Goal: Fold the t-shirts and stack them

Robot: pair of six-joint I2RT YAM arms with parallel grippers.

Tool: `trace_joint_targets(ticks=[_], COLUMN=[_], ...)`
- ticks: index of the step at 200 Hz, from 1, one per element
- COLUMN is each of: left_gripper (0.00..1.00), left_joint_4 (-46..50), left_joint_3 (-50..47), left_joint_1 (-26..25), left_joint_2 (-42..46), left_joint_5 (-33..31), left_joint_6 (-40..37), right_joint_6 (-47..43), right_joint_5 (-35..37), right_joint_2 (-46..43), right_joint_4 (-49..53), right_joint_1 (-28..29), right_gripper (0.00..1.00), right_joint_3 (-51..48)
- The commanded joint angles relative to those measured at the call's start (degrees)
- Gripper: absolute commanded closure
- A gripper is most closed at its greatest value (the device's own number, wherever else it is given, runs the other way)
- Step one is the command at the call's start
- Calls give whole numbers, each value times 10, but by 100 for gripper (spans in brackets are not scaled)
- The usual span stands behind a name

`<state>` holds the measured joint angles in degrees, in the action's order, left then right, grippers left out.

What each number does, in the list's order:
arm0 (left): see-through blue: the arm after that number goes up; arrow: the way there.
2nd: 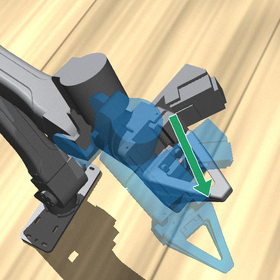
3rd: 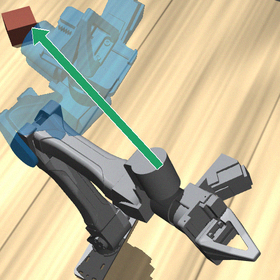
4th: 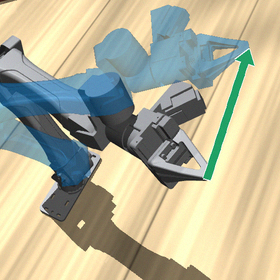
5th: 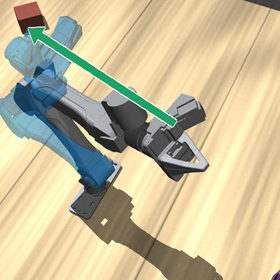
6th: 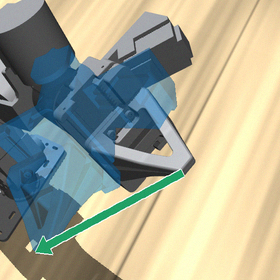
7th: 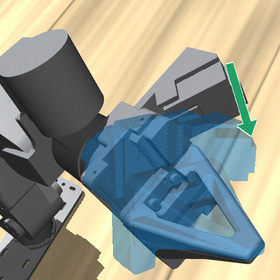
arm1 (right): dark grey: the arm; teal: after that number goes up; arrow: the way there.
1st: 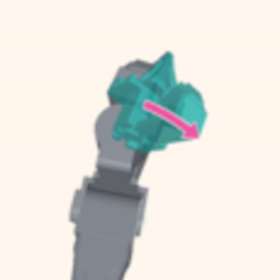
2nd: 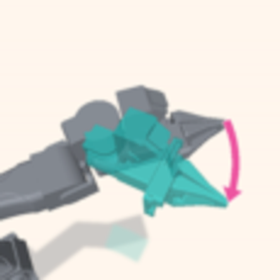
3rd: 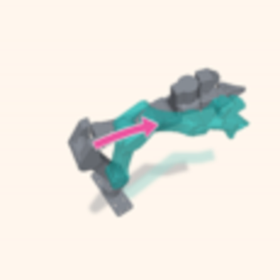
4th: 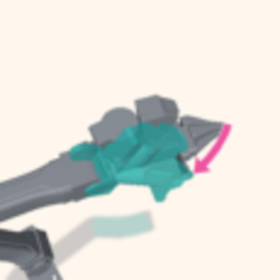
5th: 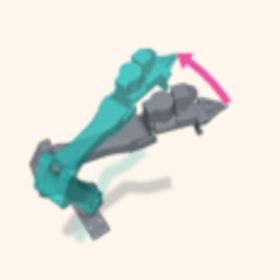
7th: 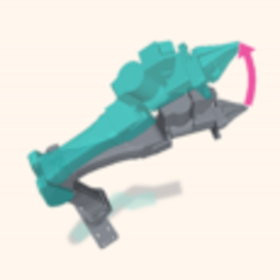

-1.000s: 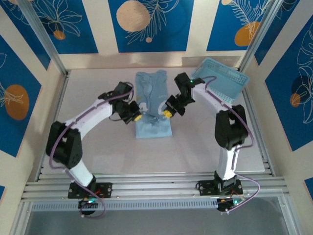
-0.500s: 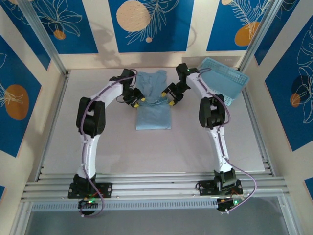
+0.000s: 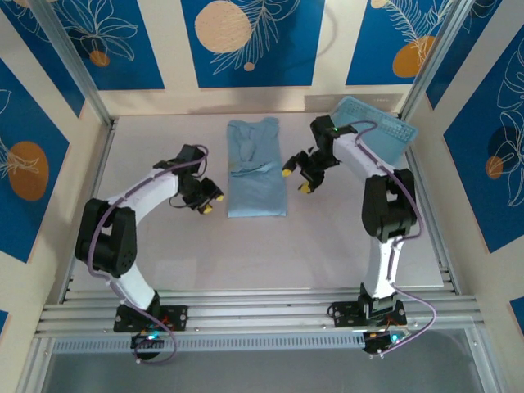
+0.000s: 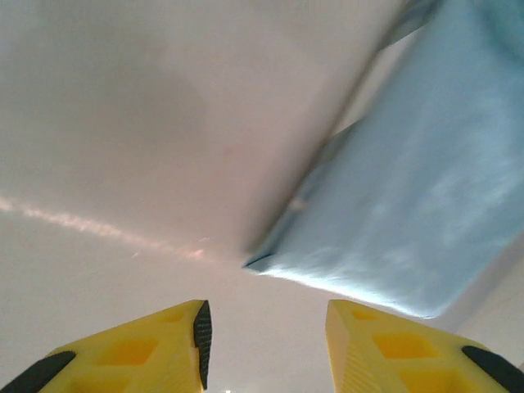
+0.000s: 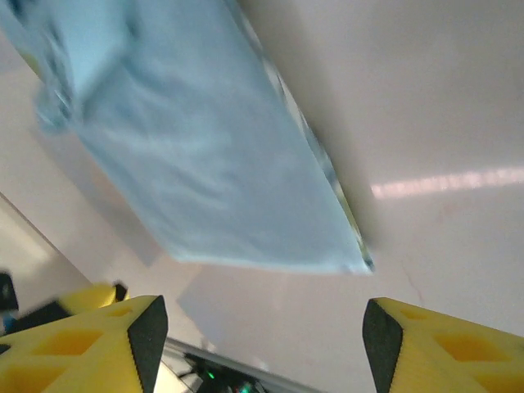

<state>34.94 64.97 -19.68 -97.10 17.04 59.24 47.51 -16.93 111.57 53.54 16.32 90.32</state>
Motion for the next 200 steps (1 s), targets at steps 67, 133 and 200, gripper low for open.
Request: trace_joint_targets(ticks=[67, 133, 200], left_gripper=[38, 67, 100], left_joint_4=[-265, -287, -214], left_joint_3=[-81, -20, 87], left_joint_1=[-46, -40, -5], left_joint_2=[-83, -161, -117], left_joint_5=[102, 97, 59], left_joint_6=[157, 147, 113], right_joint_6=[48, 73, 103], right_joint_5=[-54, -68, -59], right_joint_2=[11, 75, 74], right_joint_4=[-154, -173, -116], right_joint_1=[40, 37, 19], right_gripper=[32, 53, 100], right_joint_3=[-162, -113, 32])
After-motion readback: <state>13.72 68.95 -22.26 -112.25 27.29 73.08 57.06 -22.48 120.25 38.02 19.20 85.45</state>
